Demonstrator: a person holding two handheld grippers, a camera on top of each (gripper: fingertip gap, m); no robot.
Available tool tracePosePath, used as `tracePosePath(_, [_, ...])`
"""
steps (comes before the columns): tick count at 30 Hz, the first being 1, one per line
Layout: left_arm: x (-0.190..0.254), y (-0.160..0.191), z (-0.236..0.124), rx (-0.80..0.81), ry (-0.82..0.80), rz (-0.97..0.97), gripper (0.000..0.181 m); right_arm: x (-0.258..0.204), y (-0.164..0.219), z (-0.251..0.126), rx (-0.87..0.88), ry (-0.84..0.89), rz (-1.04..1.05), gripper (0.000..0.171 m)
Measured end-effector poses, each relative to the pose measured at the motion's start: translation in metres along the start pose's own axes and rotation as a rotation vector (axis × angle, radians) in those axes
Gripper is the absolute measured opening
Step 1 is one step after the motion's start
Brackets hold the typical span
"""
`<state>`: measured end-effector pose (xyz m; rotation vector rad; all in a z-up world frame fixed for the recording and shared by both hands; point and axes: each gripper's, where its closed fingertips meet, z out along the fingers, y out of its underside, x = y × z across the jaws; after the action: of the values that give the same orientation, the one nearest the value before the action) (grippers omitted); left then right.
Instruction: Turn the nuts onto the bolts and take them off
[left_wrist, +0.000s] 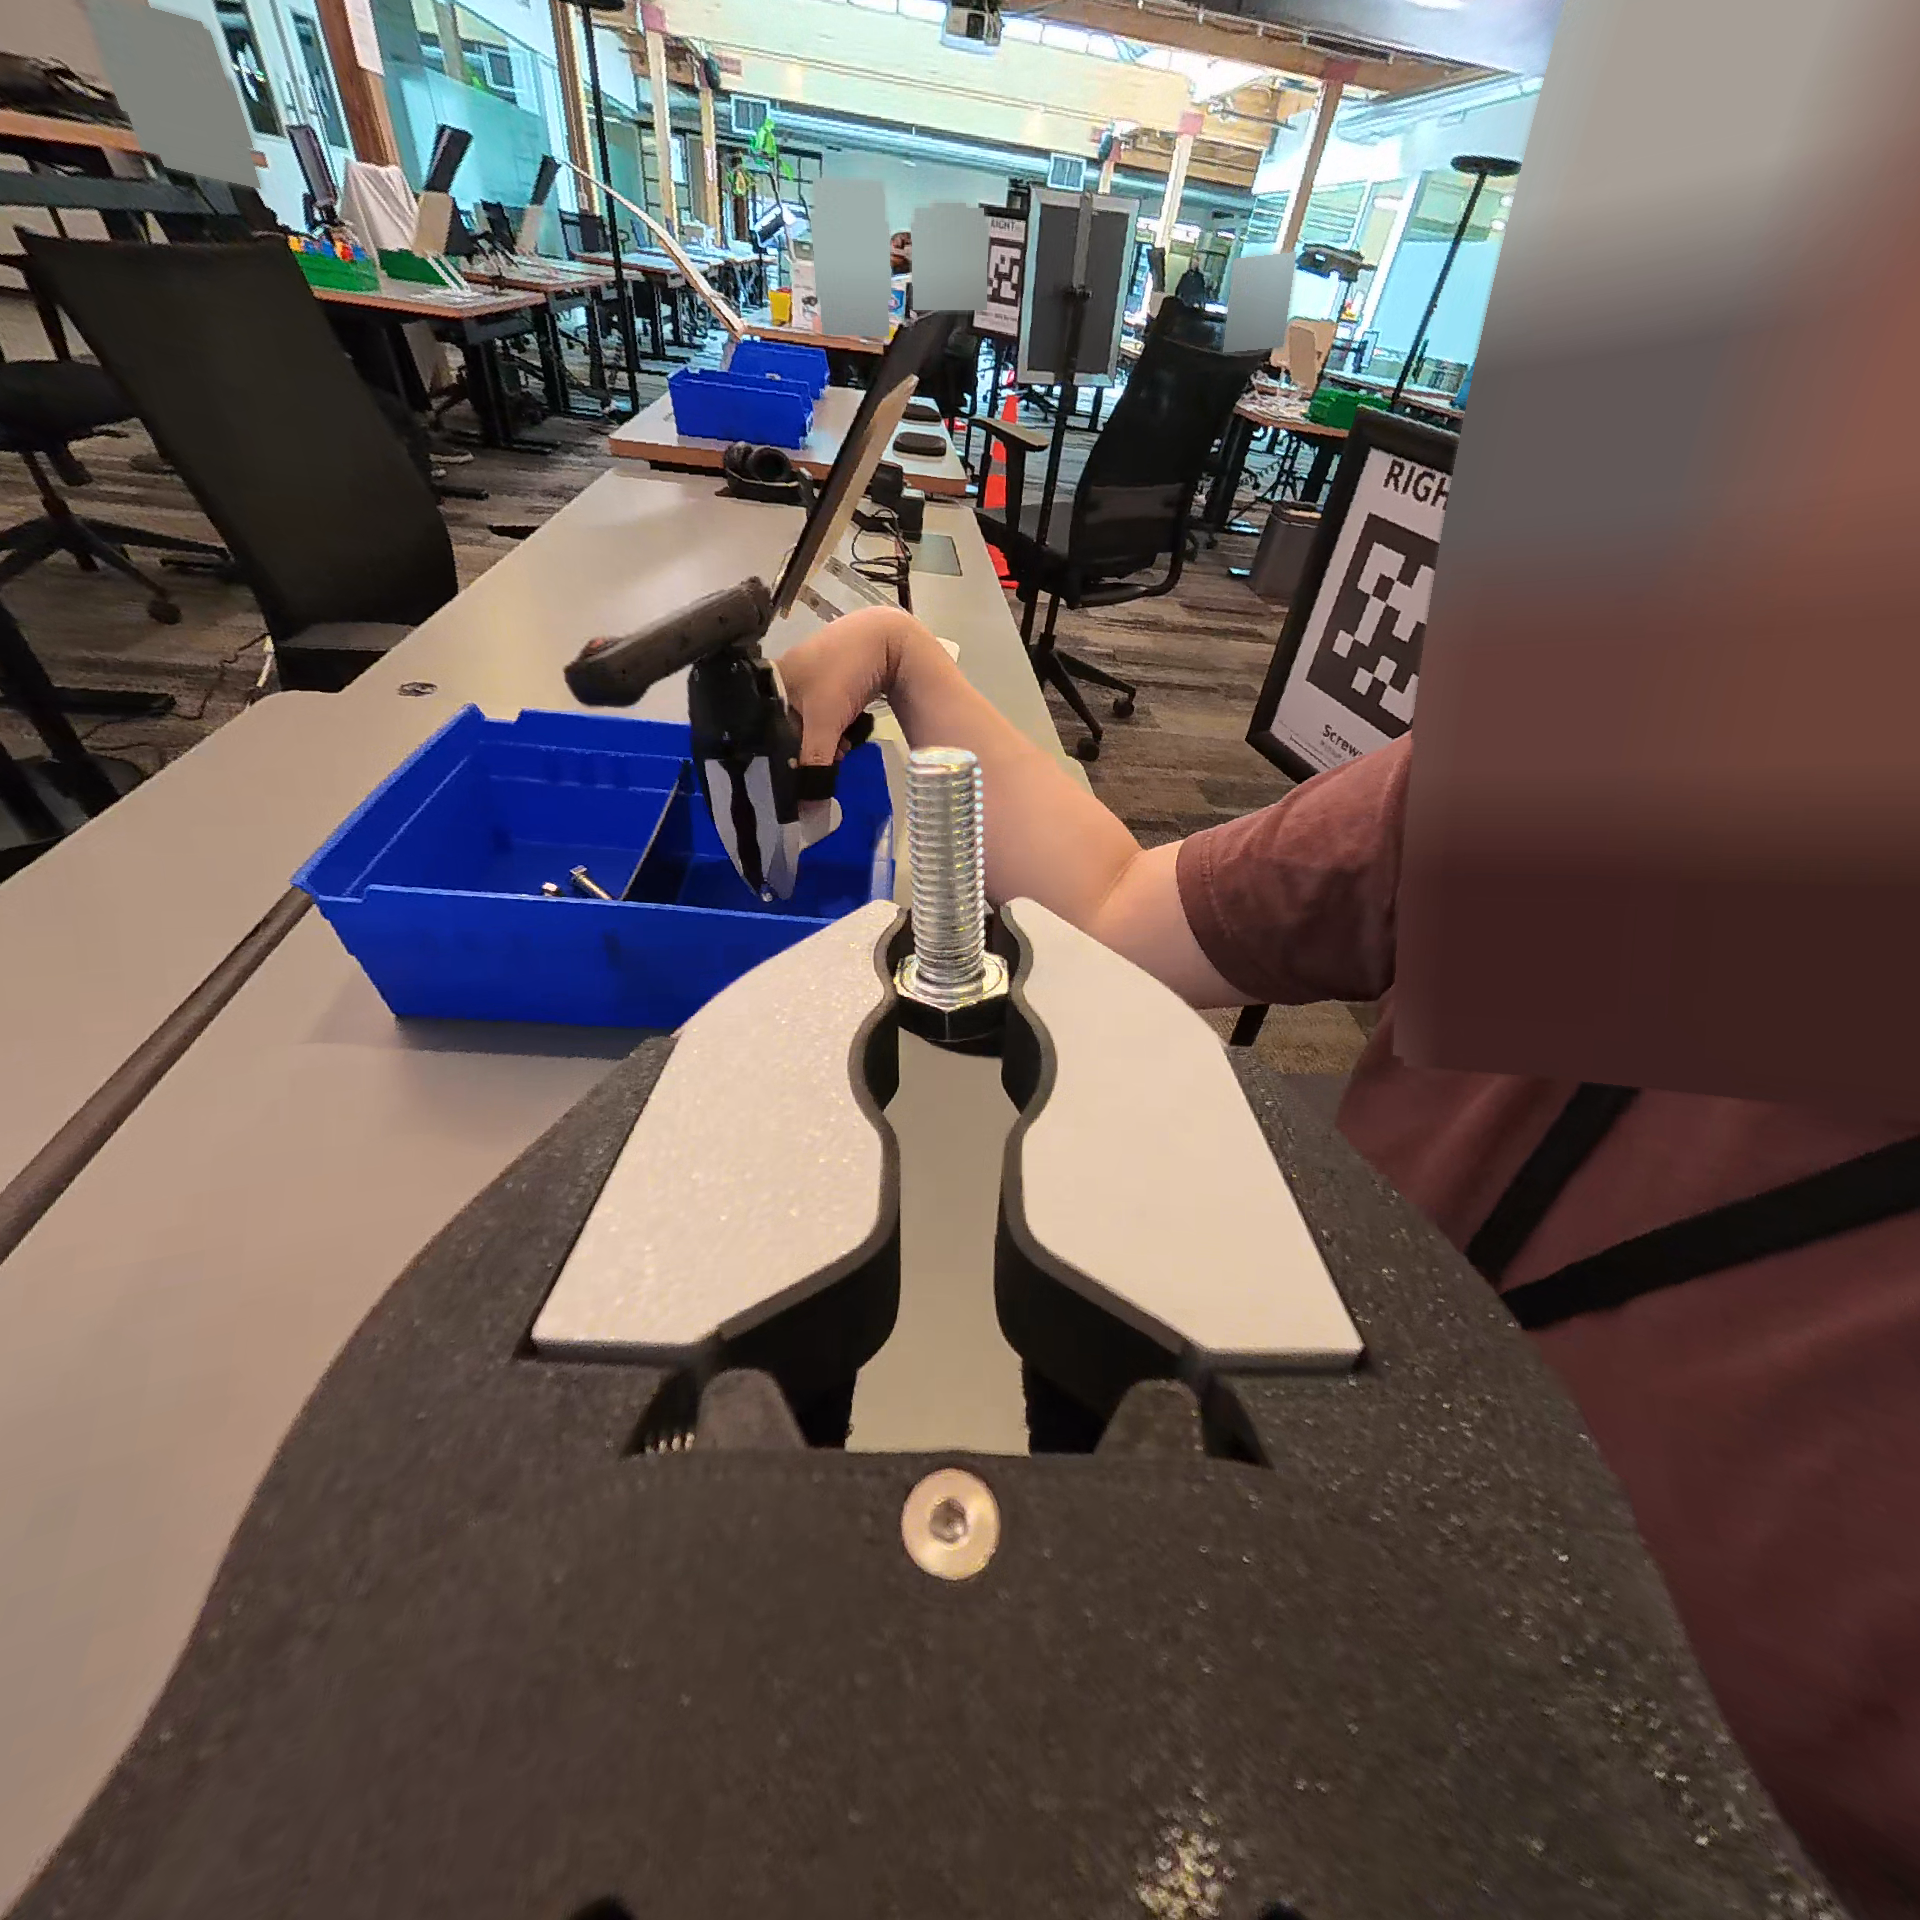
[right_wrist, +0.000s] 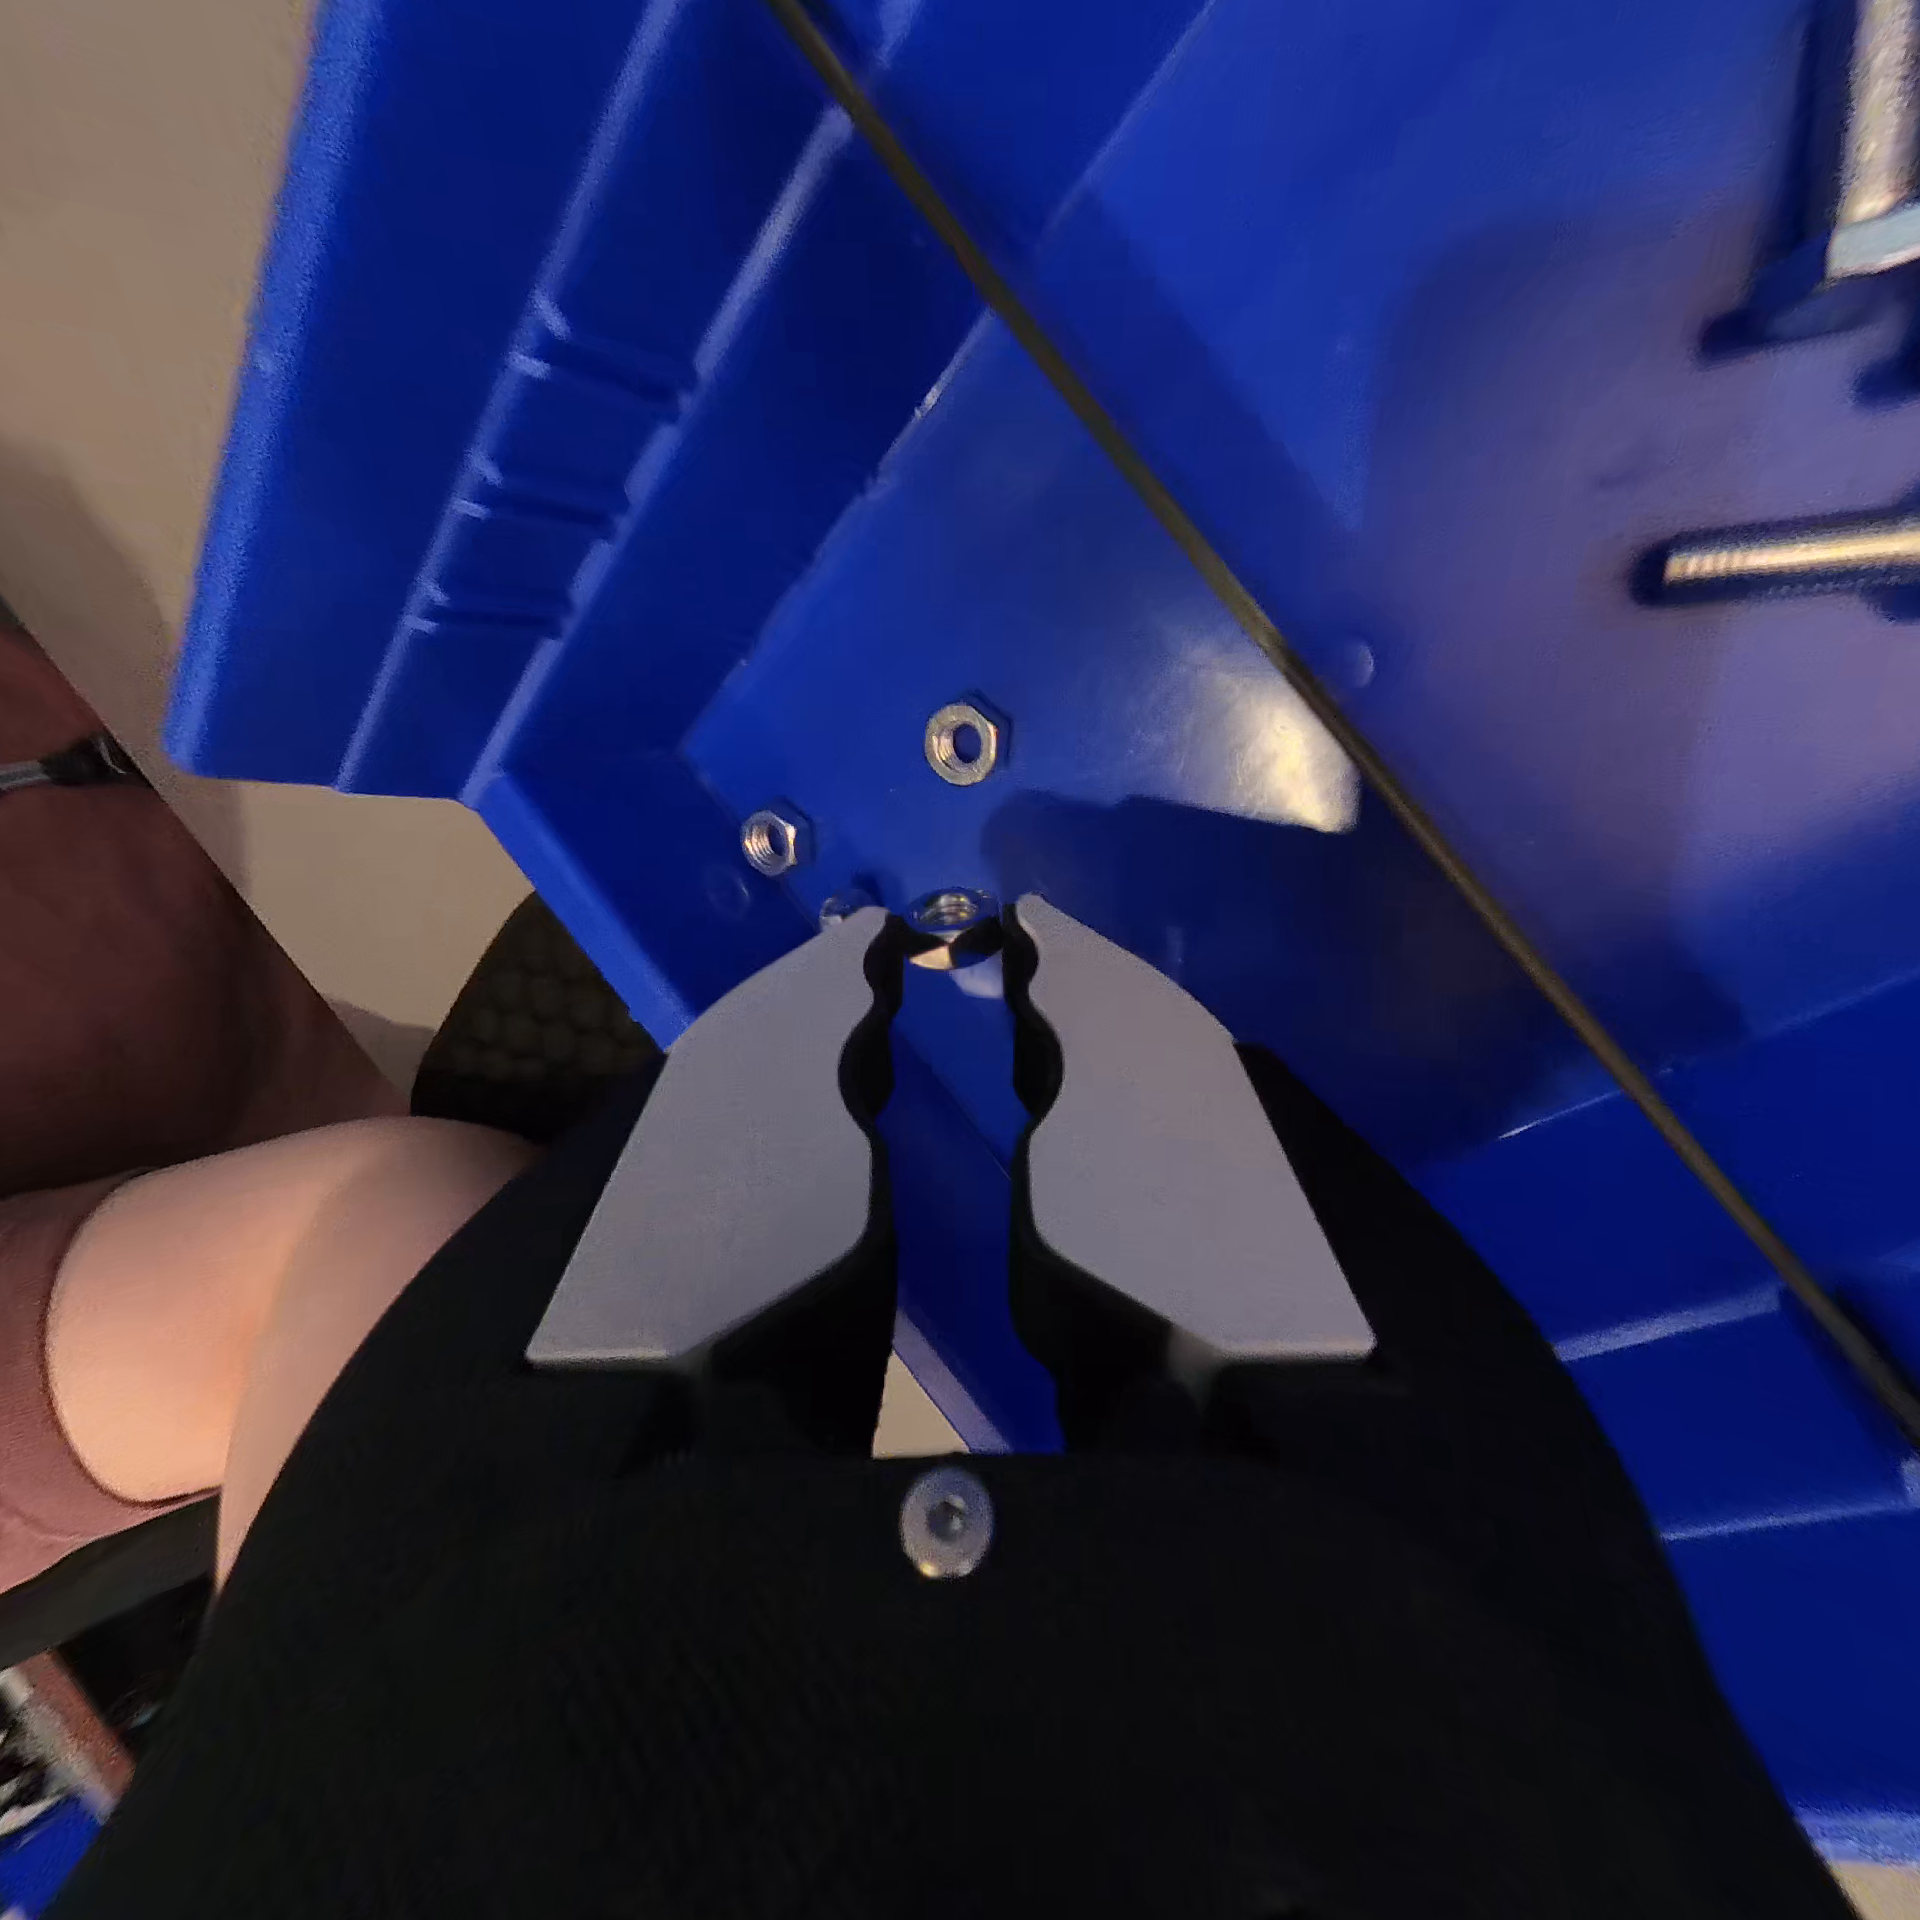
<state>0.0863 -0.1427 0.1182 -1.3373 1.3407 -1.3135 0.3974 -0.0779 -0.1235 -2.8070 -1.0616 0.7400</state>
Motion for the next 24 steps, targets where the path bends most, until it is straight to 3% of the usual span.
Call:
tracePosePath(3, [-0.002, 0.000, -0.001, 0.003, -0.011, -0.003, 0.014, -0.003, -0.007, -0.015, 0.084, 0.043, -0.022, 0.033])
tracePosePath(8, [-0.011, 0.004, 0.003, -0.017, -0.059, 0.002, 0.014, -0.019, -0.024, -0.051, 0.212, 0.205, -0.122, 0.036])
tracePosePath(14, [-0.042, 0.011, 0.018, -0.052, -0.271, 0.085, 0.014, -0.116, -0.125, -0.102, 0.609, 0.368, -0.654, 0.042])
tracePosePath(16, [-0.049, 0.017, 0.025, -0.087, -0.322, 0.119, 0.014, -0.176, -0.159, -0.113, 0.810, 0.235, -0.805, 0.041])
tracePosePath(19, [-0.054, 0.023, 0.033, -0.111, -0.353, 0.127, 0.014, -0.258, -0.184, -0.116, 1.017, -0.099, -0.921, 0.037])
tracePosePath(24, [-0.052, 0.023, 0.039, -0.091, -0.333, 0.106, 0.014, -0.307, -0.207, -0.096, 1.082, -0.420, -0.860, 0.031])
